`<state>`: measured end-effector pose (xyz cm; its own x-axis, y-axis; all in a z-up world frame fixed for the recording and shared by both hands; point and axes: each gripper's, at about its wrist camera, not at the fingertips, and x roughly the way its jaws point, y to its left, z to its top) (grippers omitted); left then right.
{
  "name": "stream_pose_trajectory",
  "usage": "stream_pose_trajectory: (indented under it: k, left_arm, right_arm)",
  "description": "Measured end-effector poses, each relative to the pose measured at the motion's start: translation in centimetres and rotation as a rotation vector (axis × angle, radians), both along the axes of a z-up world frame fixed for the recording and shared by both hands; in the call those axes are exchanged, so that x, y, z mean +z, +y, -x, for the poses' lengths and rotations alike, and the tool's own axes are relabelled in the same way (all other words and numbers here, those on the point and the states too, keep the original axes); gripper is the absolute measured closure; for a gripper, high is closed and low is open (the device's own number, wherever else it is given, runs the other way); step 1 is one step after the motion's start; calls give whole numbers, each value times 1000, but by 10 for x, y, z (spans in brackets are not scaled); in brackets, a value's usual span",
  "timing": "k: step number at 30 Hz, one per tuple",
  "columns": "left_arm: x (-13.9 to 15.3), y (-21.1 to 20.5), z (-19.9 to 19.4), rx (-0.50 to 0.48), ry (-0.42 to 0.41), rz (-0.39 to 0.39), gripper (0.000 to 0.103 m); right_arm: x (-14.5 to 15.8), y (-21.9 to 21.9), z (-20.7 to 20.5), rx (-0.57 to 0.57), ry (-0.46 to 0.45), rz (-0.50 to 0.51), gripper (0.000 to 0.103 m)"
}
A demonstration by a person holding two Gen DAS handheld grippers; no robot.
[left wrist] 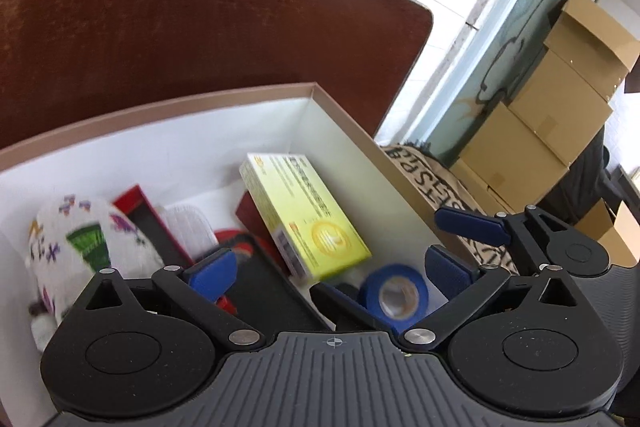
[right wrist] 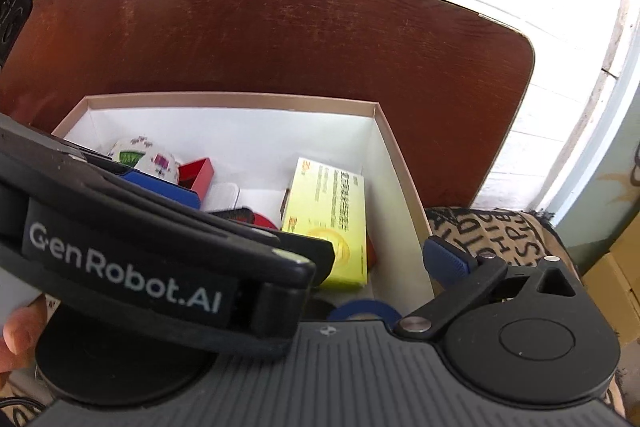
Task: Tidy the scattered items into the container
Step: 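Withdraw the open left gripper from the cardboard box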
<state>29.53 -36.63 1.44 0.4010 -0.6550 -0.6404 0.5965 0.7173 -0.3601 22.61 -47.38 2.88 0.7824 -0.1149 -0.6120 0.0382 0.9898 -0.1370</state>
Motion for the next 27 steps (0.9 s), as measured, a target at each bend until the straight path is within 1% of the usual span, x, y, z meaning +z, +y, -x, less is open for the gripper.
stream_pose_trajectory:
  k: [4, 7, 9, 14, 17, 21, 27]
  left_arm:
    - [6, 9, 21, 18, -42, 3, 0]
    - [13, 17, 38, 27, -57, 11, 0]
    - [17, 23, 49, 42, -74, 2, 0]
    - [26, 39, 90, 80, -156, -28, 0]
    - [29, 49, 108, 90, -164, -28, 0]
    - [31, 60, 134, 102, -171, -35, 0]
    - [34, 82, 176, 123, -231, -71, 0]
  right_arm:
    - [6, 4, 18, -5, -14, -5, 1]
    - [10, 7, 31, -15, -37, -13, 1]
    - [13, 12, 43, -22, -57, -13, 0]
    - [19, 29, 76, -32, -107, 18, 0]
    - [21, 39, 96, -35, -134, 33, 0]
    - [22, 50, 121, -35, -159, 22, 0]
    - [20, 73, 156, -38, -199, 2, 0]
